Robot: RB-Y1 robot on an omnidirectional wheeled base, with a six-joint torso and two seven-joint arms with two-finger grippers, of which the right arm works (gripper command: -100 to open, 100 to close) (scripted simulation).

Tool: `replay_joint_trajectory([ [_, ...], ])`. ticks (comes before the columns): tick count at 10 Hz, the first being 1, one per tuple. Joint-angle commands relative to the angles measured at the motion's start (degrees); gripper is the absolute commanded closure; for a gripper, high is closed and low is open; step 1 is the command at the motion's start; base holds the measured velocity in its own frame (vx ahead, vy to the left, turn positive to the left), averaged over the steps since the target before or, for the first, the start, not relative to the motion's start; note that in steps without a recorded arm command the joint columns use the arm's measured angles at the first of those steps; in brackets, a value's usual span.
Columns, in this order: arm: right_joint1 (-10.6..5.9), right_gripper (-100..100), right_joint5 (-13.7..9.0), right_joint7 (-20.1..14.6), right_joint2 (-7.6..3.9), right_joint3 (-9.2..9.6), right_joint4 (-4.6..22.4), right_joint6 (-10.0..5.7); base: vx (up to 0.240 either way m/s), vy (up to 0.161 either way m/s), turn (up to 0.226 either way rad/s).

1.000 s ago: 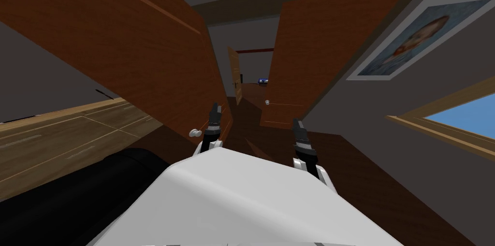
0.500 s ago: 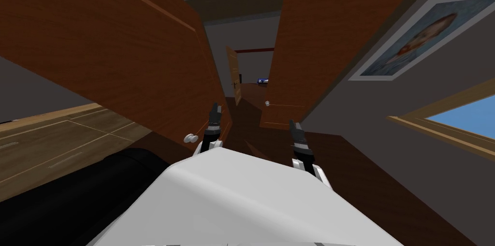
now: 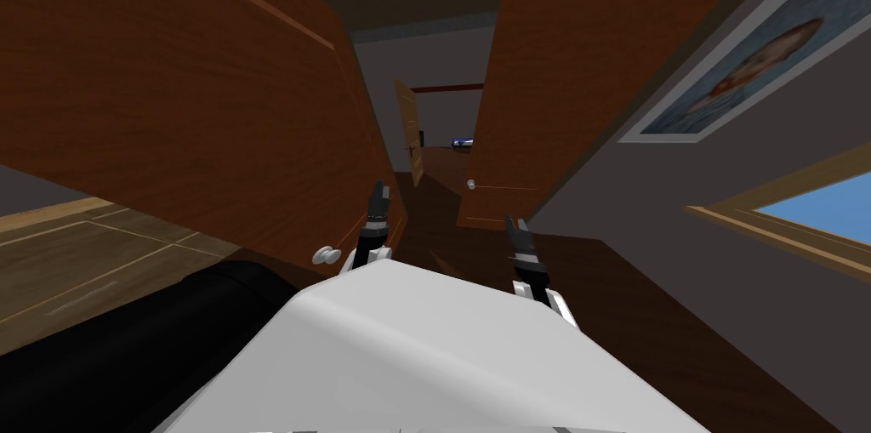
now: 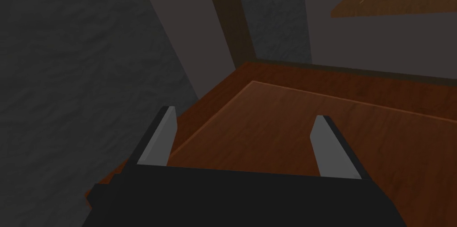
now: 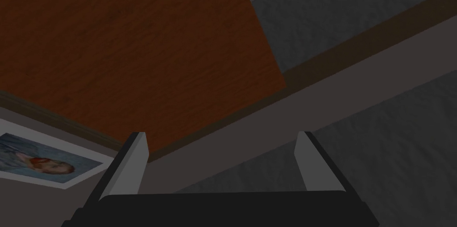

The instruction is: Pull the door open

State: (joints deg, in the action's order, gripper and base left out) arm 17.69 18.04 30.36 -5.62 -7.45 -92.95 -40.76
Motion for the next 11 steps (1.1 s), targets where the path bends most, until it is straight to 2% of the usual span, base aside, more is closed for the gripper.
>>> replay_joint_trajectory([
  [1,-0.62,-100,0.7,1.5,-0.08,-0.17,2.1,-0.54,0.096,0.026,-0.032],
  [11,-4.16,-100,4.5,9.8,-0.68,-1.34,14.0,-3.54,0.096,0.033,-0.031],
])
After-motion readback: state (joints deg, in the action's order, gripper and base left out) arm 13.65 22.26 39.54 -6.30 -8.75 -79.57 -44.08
